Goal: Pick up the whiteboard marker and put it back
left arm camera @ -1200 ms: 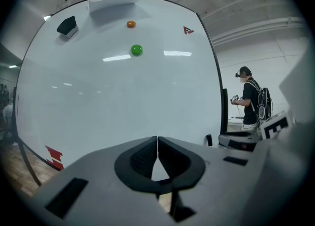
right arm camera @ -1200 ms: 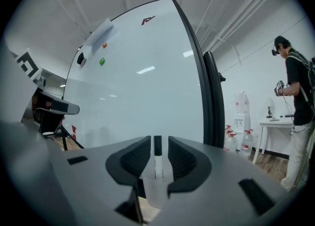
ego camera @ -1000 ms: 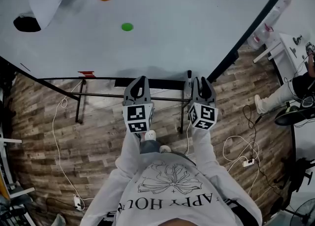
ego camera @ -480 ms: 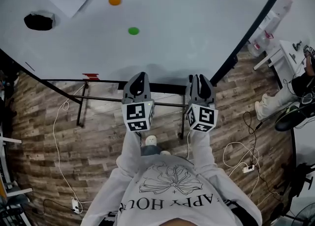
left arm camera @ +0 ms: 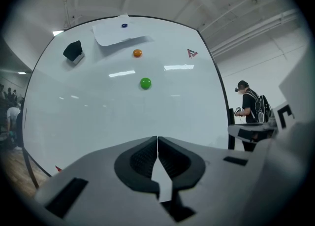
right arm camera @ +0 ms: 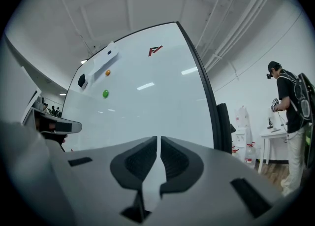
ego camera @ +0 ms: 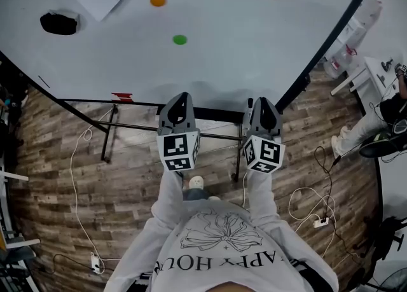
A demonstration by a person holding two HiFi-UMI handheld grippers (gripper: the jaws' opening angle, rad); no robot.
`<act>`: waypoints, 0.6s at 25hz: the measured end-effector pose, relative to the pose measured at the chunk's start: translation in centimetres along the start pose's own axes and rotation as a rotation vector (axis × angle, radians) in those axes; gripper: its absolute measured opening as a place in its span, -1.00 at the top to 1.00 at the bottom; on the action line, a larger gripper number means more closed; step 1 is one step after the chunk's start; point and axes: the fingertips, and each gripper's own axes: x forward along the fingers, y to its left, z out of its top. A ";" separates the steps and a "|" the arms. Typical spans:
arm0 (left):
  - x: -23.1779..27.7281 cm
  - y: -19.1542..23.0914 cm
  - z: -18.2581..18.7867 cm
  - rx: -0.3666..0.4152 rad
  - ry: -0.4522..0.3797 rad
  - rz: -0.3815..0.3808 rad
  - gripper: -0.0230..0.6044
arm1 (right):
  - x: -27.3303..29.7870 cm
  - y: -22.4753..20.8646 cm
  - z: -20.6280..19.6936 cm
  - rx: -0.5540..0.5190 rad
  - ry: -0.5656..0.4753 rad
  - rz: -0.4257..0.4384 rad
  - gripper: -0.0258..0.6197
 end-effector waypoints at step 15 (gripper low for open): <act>-0.4 -0.3 -0.2 -0.005 0.004 -0.003 0.91 | -0.3 0.3 0.0 0.000 0.005 0.008 0.87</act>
